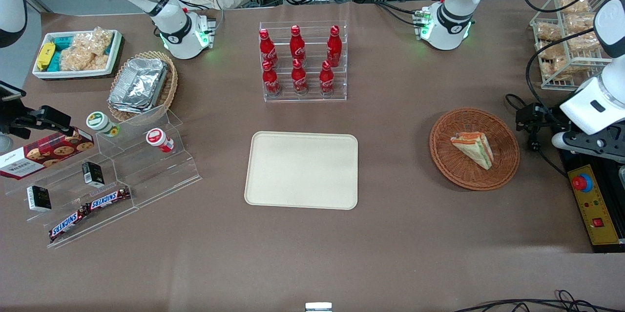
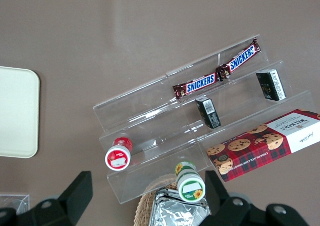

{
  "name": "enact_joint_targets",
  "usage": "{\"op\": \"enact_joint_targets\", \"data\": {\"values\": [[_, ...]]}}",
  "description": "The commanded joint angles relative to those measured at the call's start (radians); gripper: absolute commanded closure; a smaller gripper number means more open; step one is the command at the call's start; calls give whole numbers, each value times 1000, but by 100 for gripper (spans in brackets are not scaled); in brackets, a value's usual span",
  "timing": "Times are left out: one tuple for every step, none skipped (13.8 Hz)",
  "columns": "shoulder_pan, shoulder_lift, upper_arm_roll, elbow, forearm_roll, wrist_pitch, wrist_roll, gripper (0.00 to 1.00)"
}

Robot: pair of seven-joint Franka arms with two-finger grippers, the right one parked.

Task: Place sandwich from basket to tray
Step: 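Move the left gripper down over the wrapped sandwich in the wicker basket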

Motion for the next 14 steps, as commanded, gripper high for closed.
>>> {"op": "enact_joint_targets", "data": {"values": [[-5, 18, -10, 25, -1, -30, -41, 1], [-10, 28, -12, 31, -3, -30, -116, 1], [-34, 43, -10, 32, 0, -30, -196, 1], [-42, 55, -8, 25, 3, -30, -256, 1], [-42, 57, -8, 9, 3, -17, -321, 1], [-42, 63, -8, -23, -1, 12, -437, 1], [-41, 58, -8, -79, 5, 82, -571, 2], [-41, 48, -7, -160, 5, 164, -682, 2], [-41, 32, -7, -231, 8, 234, -787, 2], [-41, 29, -7, -294, 28, 302, -901, 2], [-42, 32, -7, -343, 72, 357, -1001, 2], [-42, 40, -7, -382, 116, 397, -1072, 2], [-38, 43, -5, -428, 143, 437, -1109, 2], [-31, 40, -2, -474, 157, 471, -1123, 2]]}}
